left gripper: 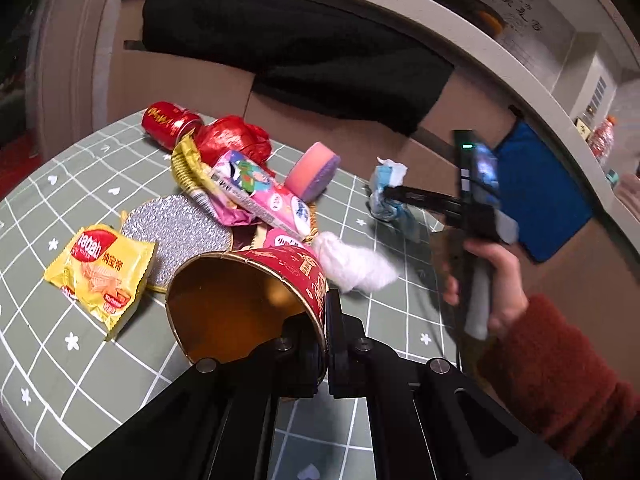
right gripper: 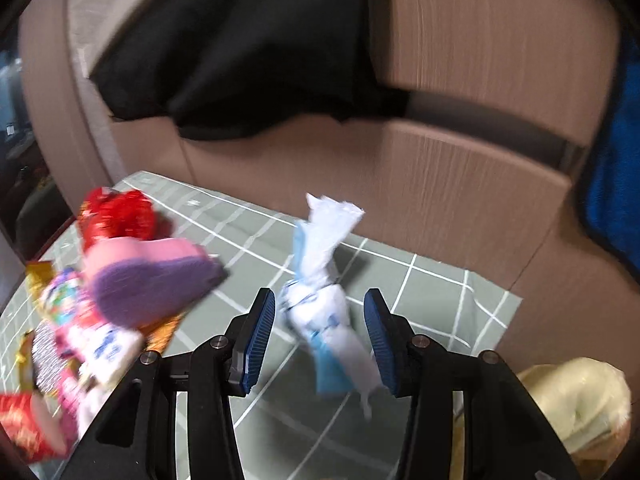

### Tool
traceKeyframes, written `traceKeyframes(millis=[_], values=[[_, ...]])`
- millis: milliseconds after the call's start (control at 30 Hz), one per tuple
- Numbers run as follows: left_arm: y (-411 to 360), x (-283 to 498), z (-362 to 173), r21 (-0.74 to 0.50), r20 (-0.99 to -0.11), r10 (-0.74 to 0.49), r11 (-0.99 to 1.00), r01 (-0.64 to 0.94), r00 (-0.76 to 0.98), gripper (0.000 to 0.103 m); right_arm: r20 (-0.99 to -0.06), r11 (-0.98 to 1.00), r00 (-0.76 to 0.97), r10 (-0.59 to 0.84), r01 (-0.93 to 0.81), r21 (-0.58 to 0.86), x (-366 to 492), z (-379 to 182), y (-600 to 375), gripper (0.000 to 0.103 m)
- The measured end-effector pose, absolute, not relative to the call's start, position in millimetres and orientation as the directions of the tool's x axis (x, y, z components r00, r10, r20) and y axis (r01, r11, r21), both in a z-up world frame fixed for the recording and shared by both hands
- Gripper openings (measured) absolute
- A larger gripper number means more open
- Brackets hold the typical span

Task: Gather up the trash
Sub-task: 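Carry the red cup and tissue over the bin and release both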

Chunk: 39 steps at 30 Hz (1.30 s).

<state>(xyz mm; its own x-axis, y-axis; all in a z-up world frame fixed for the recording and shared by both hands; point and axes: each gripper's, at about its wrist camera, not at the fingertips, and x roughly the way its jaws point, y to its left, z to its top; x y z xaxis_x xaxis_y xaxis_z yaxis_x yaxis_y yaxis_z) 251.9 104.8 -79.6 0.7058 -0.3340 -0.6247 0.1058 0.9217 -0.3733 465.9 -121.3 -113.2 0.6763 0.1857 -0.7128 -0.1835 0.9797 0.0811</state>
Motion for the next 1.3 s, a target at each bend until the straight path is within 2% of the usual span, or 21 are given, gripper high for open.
traceKeyframes(millis=[33,67,100,167,433,767,1067,1300], values=[[104,252,-79,-0.370,-0.622,-0.332,0.923,0.108,0.709,0.002,-0.735,0.979,0.651,0.191,-0.180,0.095,475,-120,-122,0.043],[103,252,-78,-0.368,-0.618,-0.330,0.924,0.109,0.713,0.002,-0.754,0.974,0.619,0.220,-0.183,0.134,482,-125,-124,0.037],[102,252,-77,-0.366,-0.615,-0.329,0.924,0.111,0.716,0.002,-0.753,0.965,0.605,0.258,-0.193,0.175,482,-127,-126,0.033],[98,254,-76,-0.359,-0.611,-0.328,0.926,0.117,0.720,0.002,-0.737,0.946,0.593,0.325,-0.210,0.248,473,-124,-130,0.032],[72,253,-63,-0.312,-0.586,-0.310,0.939,0.145,0.748,0.002,-0.667,0.950,0.679,0.306,-0.261,0.171,360,-73,-136,0.030],[28,234,-34,-0.259,-0.528,-0.337,0.938,0.230,0.780,0.002,-0.585,0.944,0.741,0.329,-0.253,0.211,264,-37,-173,0.031],[-66,244,11,-0.188,-0.438,-0.441,0.897,0.400,0.784,0.002,-0.490,0.984,0.855,0.170,-0.123,0.127,219,6,-240,0.031],[-138,265,12,-0.147,-0.454,-0.518,0.846,0.512,0.725,0.002,-0.469,0.995,0.882,0.043,0.006,0.101,200,19,-299,0.031]])
